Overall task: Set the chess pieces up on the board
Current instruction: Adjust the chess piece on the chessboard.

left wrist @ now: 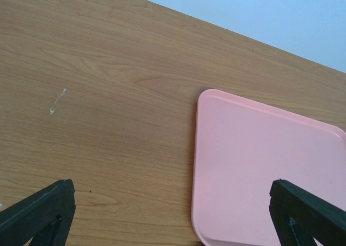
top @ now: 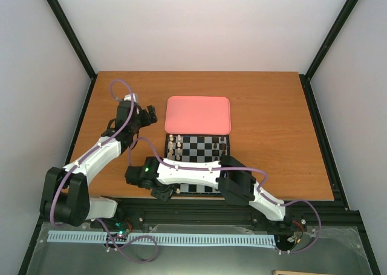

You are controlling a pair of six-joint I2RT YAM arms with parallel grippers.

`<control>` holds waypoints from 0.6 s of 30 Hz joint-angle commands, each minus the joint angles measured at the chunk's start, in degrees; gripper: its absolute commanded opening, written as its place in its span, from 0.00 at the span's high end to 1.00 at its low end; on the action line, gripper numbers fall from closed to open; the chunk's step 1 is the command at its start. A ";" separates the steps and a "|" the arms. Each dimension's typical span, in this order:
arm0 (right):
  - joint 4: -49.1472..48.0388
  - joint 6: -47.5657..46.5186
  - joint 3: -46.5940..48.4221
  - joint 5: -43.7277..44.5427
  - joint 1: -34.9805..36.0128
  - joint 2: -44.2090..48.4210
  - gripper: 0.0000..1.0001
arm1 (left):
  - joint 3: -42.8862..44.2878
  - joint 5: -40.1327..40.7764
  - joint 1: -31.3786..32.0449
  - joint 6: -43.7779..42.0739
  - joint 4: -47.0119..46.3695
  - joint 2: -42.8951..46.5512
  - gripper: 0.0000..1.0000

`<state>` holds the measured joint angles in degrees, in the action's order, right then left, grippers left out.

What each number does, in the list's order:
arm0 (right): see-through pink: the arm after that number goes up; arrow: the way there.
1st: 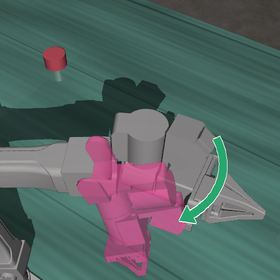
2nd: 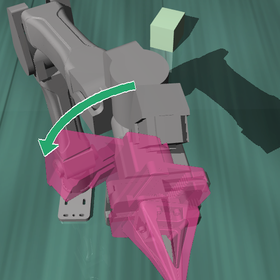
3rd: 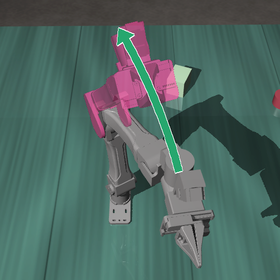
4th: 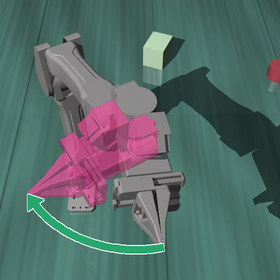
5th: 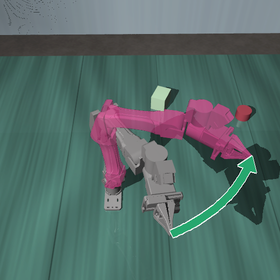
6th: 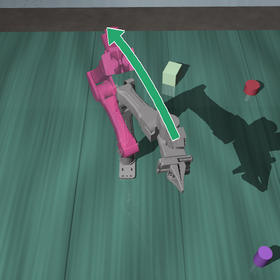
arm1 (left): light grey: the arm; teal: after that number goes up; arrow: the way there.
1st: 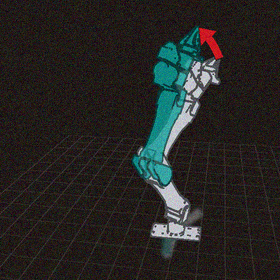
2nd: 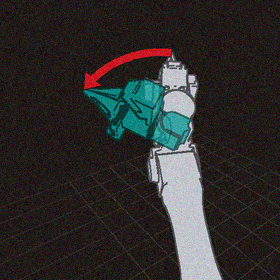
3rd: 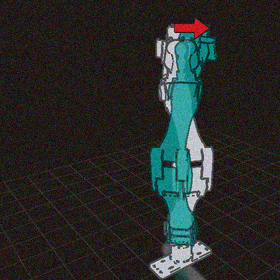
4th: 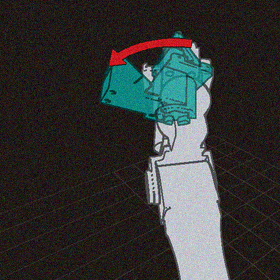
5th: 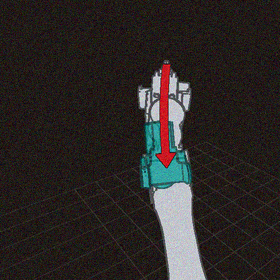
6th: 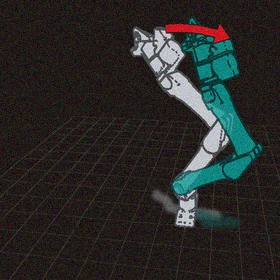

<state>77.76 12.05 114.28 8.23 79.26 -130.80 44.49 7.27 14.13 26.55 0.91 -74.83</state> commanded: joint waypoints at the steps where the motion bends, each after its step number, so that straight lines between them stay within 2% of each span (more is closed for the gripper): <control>1: -1.89 0.42 -0.92 0.19 0.63 1.43 0.81 | -0.07 -0.01 -0.24 -0.13 -1.16 0.87 0.00; 7: -2.68 0.60 -1.34 0.11 0.63 1.97 0.84 | -0.01 0.29 -0.24 -0.08 -0.92 0.93 0.00; 18: -3.77 0.65 -0.52 1.81 0.63 2.34 0.84 | 0.13 0.53 -0.25 -0.26 -0.96 0.60 0.00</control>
<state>76.01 12.43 113.30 8.43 79.26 -130.65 44.29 7.29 14.13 26.55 0.91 -74.83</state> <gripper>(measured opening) 0.160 0.998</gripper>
